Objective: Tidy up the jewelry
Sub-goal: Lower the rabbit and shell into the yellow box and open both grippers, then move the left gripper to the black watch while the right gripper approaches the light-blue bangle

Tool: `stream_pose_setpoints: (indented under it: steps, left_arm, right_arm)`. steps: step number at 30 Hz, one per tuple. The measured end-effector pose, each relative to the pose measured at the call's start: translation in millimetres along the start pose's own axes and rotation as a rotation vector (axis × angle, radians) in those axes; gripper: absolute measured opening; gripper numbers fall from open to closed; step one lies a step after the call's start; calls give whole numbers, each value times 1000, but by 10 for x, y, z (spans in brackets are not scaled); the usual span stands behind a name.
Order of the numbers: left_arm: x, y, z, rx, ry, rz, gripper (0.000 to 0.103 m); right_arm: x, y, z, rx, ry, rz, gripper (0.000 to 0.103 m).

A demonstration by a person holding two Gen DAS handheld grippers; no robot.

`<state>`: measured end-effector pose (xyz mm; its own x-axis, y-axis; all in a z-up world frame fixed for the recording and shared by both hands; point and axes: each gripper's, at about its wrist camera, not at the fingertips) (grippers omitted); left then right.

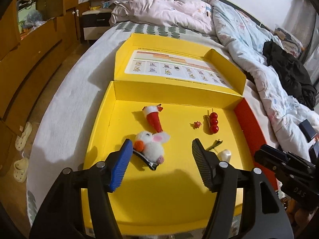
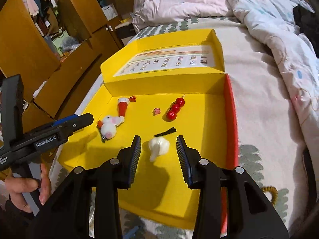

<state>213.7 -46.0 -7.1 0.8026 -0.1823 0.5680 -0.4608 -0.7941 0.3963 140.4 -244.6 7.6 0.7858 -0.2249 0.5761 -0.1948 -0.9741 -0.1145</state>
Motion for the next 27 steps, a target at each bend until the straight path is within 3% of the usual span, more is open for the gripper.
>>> stream_pose_setpoints:
  steps: [6, 12, 17, 27]
  left_arm:
    - [-237, -21, -379, 65, 11, -3, 65]
    - [-671, -130, -730, 92, 17, -21, 66]
    - [-959, -283, -789, 121, -12, -49, 66]
    - [-1326, -484, -800, 110, -77, -86, 66]
  right_arm:
    - [-250, -67, -398, 31, 20, -39, 41]
    - [-789, -229, -752, 67, 13, -98, 41]
    - [-1184, -299, -913, 83, -9, -110, 41]
    - [-1709, -435, -905, 93, -72, -131, 41]
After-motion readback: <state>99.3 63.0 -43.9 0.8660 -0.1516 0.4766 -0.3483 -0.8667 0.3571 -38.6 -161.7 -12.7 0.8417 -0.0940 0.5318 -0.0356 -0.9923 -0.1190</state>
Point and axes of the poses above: each gripper's, at about its wrist camera, not at the fingertips, and z roughly the way its jaws point, y to its right, x to its top, and after that the axes turned 15 degrees about -x, right-handed
